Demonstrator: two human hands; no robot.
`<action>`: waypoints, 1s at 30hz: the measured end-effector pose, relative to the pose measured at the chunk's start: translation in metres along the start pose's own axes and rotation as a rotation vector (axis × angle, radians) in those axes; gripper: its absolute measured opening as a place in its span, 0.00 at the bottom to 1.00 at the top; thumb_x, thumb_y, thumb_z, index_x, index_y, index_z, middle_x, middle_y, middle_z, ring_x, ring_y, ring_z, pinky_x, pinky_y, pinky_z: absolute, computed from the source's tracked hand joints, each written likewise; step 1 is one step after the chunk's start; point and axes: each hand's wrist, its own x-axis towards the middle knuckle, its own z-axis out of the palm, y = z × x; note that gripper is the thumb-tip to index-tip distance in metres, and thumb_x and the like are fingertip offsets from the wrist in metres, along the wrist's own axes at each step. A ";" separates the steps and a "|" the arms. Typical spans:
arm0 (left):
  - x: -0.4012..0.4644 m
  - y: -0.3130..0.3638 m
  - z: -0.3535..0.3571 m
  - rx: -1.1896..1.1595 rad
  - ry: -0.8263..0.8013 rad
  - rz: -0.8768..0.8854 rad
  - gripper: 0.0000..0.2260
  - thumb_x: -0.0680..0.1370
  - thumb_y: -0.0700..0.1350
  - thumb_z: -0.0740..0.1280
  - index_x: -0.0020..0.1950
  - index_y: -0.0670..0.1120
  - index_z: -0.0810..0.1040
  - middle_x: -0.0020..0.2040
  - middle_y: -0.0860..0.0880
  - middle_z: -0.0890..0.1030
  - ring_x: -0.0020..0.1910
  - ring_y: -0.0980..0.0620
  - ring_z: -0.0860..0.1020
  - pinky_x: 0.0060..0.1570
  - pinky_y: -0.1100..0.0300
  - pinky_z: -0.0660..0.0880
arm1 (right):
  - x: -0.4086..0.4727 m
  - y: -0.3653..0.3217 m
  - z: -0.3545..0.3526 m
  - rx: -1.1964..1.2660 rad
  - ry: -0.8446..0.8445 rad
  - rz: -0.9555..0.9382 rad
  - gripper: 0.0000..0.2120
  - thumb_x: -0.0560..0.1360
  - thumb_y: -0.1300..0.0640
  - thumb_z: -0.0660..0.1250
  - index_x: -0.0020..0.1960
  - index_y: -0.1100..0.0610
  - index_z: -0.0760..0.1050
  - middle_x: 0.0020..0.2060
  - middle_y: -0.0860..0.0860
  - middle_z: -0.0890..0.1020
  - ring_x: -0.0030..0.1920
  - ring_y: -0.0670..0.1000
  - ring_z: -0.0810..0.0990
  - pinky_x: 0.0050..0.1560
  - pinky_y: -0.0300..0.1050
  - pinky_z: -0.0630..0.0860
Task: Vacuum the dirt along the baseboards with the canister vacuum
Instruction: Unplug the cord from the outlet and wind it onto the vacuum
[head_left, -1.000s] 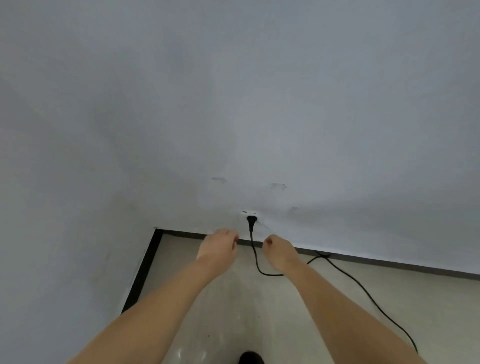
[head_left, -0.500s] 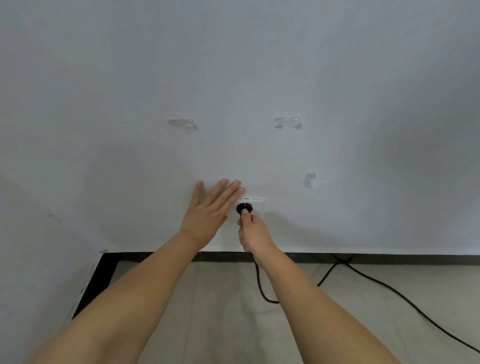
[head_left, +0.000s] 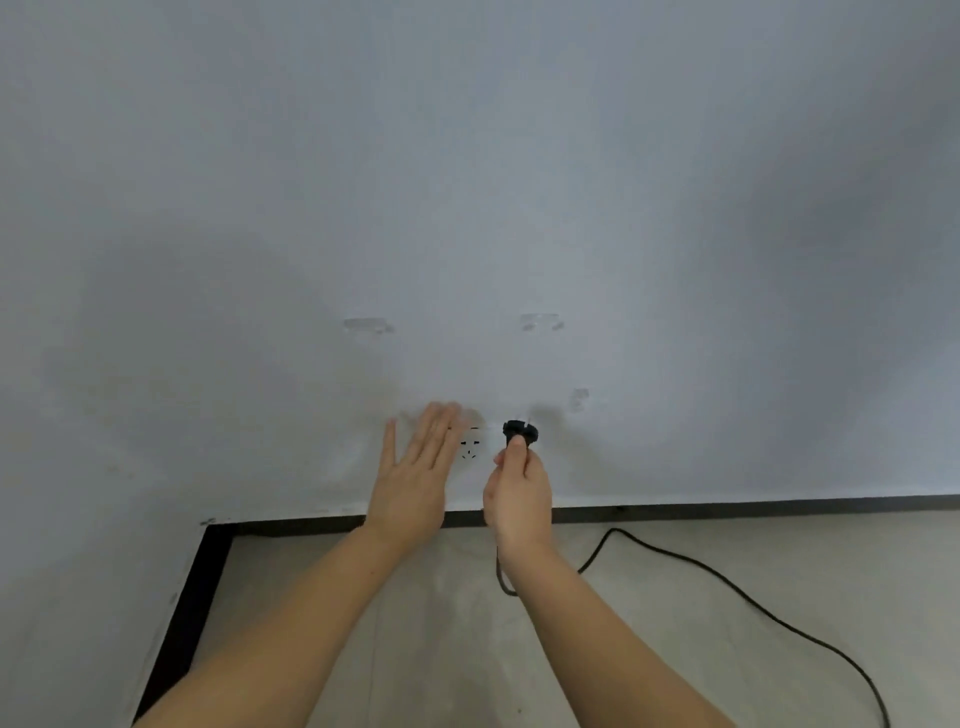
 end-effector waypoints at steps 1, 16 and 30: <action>-0.009 0.010 -0.021 -0.141 -0.085 -0.015 0.39 0.61 0.35 0.65 0.72 0.41 0.60 0.71 0.45 0.70 0.73 0.48 0.63 0.73 0.47 0.44 | -0.012 -0.017 -0.006 0.083 0.019 0.034 0.17 0.82 0.48 0.50 0.41 0.55 0.69 0.25 0.46 0.68 0.27 0.47 0.67 0.31 0.40 0.63; 0.038 0.136 -0.449 -0.649 -0.415 0.237 0.12 0.83 0.50 0.50 0.53 0.45 0.69 0.34 0.51 0.73 0.40 0.45 0.78 0.37 0.59 0.64 | -0.248 -0.344 -0.208 0.182 0.281 0.092 0.13 0.83 0.56 0.51 0.60 0.60 0.70 0.48 0.58 0.80 0.48 0.54 0.80 0.46 0.43 0.72; 0.081 0.269 -0.633 -0.992 -0.343 0.431 0.18 0.79 0.52 0.62 0.32 0.48 0.63 0.28 0.52 0.64 0.28 0.52 0.63 0.34 0.59 0.62 | -0.449 -0.396 -0.480 -0.069 0.569 -0.297 0.15 0.82 0.55 0.55 0.37 0.57 0.67 0.19 0.48 0.68 0.19 0.46 0.66 0.24 0.39 0.71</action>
